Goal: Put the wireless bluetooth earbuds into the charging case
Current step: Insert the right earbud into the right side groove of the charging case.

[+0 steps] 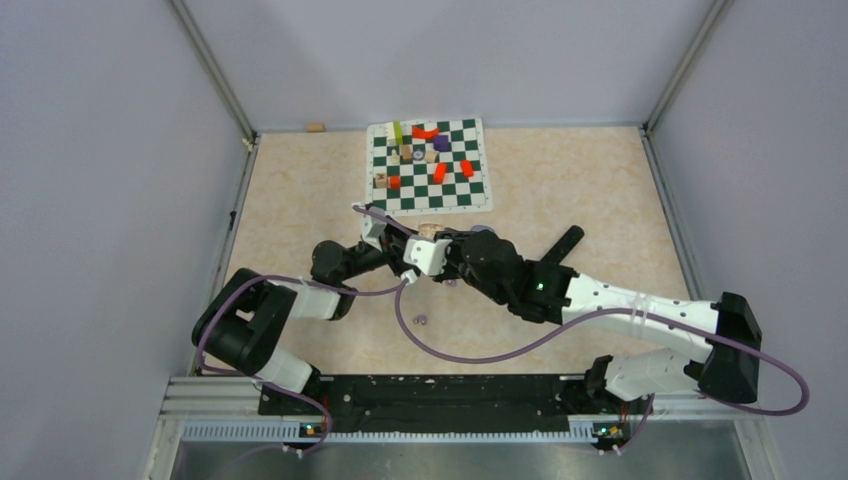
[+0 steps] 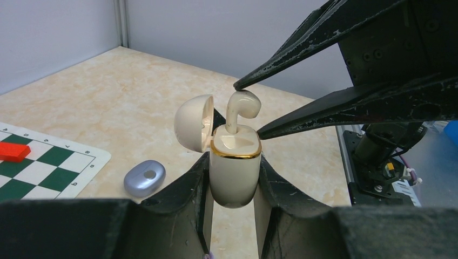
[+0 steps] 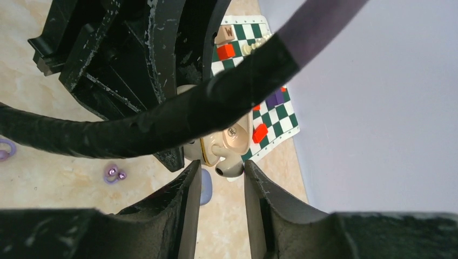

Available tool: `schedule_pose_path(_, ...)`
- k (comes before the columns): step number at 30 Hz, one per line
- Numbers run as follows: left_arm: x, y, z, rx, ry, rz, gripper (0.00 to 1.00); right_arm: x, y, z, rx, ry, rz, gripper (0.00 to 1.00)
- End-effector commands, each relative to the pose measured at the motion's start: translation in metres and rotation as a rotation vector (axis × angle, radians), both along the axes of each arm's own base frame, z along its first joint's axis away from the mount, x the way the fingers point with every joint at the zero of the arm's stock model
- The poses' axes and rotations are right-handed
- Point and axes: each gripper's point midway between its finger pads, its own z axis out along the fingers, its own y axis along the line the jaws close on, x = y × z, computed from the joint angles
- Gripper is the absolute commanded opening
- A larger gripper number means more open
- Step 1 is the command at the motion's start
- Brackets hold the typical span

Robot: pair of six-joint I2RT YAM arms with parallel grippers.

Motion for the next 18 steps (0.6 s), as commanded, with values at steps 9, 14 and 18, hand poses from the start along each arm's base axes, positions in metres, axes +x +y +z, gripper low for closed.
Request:
schedule_pose_path(9, -0.01, 0.003, 0.045, -0.079, -0.175, -0.029, 0.0, -0.001, 0.015, 0.042, 0.093, -0.013, -0.001, 0.42)
schedule_pose_path(14, -0.011, 0.003, 0.047, -0.081, -0.178, -0.034, 0.0, -0.002, 0.015, 0.053, 0.103, -0.01, 0.0, 0.55)
schedule_pose_path(18, -0.011, 0.005, 0.051, -0.085, -0.184, -0.034, 0.0, -0.004, 0.015, 0.064, 0.116, 0.003, 0.006, 0.66)
